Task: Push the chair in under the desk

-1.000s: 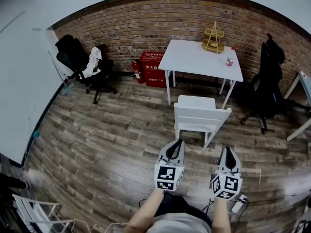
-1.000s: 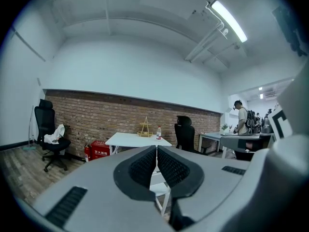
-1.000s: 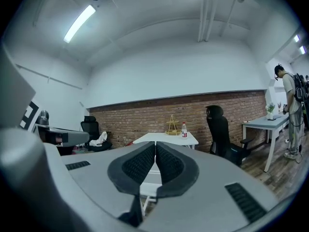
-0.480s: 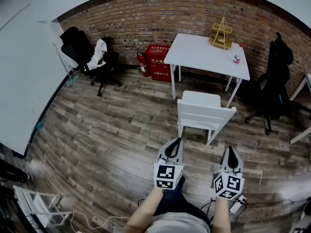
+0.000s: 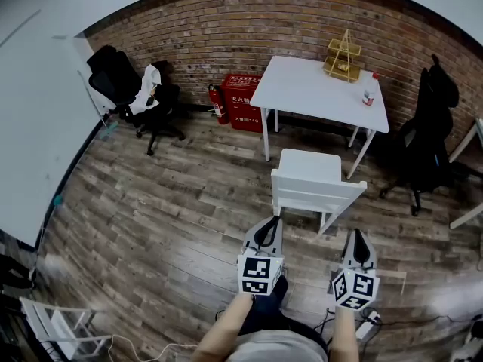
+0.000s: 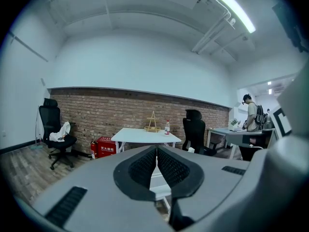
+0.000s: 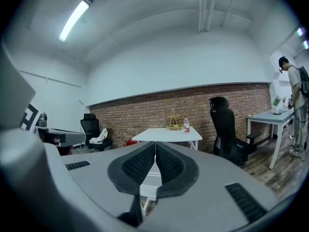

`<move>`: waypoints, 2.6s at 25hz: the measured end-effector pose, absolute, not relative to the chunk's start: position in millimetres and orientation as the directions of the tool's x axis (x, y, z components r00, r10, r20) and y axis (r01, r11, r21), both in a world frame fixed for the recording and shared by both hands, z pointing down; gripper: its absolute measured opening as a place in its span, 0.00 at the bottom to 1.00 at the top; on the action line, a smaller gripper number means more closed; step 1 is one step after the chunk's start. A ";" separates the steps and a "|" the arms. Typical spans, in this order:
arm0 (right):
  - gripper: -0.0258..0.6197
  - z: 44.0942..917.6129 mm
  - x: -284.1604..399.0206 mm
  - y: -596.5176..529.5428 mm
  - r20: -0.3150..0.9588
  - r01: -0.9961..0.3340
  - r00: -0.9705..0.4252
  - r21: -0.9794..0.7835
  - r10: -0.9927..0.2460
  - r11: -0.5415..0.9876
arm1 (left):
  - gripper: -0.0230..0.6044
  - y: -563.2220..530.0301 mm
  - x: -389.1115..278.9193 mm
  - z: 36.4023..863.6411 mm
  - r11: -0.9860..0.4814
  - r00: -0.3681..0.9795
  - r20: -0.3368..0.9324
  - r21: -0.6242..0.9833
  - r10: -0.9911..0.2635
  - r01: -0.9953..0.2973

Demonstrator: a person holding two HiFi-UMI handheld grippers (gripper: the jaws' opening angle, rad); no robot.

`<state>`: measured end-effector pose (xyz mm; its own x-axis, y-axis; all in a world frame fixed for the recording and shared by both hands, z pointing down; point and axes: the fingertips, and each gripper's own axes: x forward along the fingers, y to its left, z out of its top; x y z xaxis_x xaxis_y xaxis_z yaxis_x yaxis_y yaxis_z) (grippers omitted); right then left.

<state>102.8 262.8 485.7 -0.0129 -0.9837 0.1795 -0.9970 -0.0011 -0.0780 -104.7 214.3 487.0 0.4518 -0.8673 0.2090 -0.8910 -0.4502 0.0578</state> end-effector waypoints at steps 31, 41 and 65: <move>0.07 519.5 103.5 112.6 0.288 -0.999 0.004 -0.034 -0.958 -0.014 | 0.07 54.5 -115.5 531.5 -0.557 0.539 0.331 0.048 -0.774 -0.829; 0.07 540.9 130.1 103.5 0.339 -1.000 -0.002 -0.019 -0.941 -0.004 | 0.07 41.9 -103.3 552.7 -0.595 0.550 0.395 0.010 -0.736 -0.804; 0.43 586.1 206.7 65.3 0.446 -0.987 -0.160 -0.061 -0.880 0.149 | 0.46 13.9 -95.6 601.6 -0.613 0.520 0.504 -0.025 -0.690 -0.789</move>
